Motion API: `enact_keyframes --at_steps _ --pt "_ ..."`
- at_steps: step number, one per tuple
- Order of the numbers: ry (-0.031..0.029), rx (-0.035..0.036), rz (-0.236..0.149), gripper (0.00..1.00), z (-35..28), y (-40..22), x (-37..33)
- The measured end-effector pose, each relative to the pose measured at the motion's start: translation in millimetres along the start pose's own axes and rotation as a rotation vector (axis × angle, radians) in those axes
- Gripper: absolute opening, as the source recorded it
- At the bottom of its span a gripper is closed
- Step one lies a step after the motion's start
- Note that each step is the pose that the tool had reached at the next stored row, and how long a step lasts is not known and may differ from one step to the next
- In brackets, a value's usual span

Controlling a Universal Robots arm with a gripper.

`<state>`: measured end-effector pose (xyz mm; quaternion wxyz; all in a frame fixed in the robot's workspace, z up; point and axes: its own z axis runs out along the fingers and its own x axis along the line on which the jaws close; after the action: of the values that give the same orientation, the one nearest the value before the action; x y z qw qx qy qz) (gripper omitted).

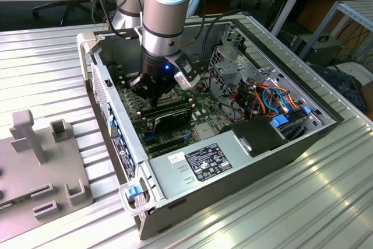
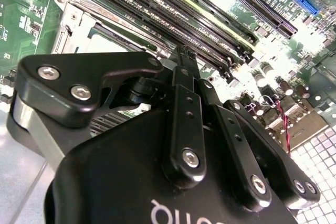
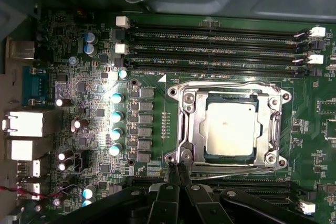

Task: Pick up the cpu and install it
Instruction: 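Install the second cpu locking lever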

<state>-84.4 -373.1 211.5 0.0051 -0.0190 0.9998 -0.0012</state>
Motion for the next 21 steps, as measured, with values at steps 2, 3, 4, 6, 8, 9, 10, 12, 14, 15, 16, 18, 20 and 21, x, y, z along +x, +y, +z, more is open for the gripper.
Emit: enact_keyframes --at_steps 2,3,4,6,8,9,10,12,14,15,16,18,20,21 --pt "0.0001 0.0001 0.0 0.11 0.9 0.6 0.0" --pt "0.0001 0.0001 0.0 0.11 1.2 0.8 0.0" --pt "0.0001 0.0 0.0 0.11 1.6 1.0 0.1" --pt "0.0001 0.0001 0.0 0.11 1.9 1.1 0.1" --pt "0.0001 0.0001 0.0 0.11 2.1 1.2 0.3" --pt "0.0 0.0001 0.0 0.11 2.2 1.2 0.4" --pt "0.0001 0.0 0.0 0.11 2.2 1.3 0.6" --pt "-0.0001 -0.0001 0.0 0.11 2.3 1.3 1.0" --pt "0.0 -0.0001 0.0 0.11 2.6 1.3 1.4" --pt "0.0001 0.0001 0.0 0.11 2.7 1.3 1.7" --pt "0.0002 0.0001 0.0 0.11 2.9 1.3 1.8" --pt "0.0001 0.0001 0.0 0.11 3.4 1.4 2.0" --pt "0.0002 0.0002 0.0 0.11 3.4 1.4 2.1" --pt "0.0001 0.0001 0.0 0.11 3.5 1.4 2.1"
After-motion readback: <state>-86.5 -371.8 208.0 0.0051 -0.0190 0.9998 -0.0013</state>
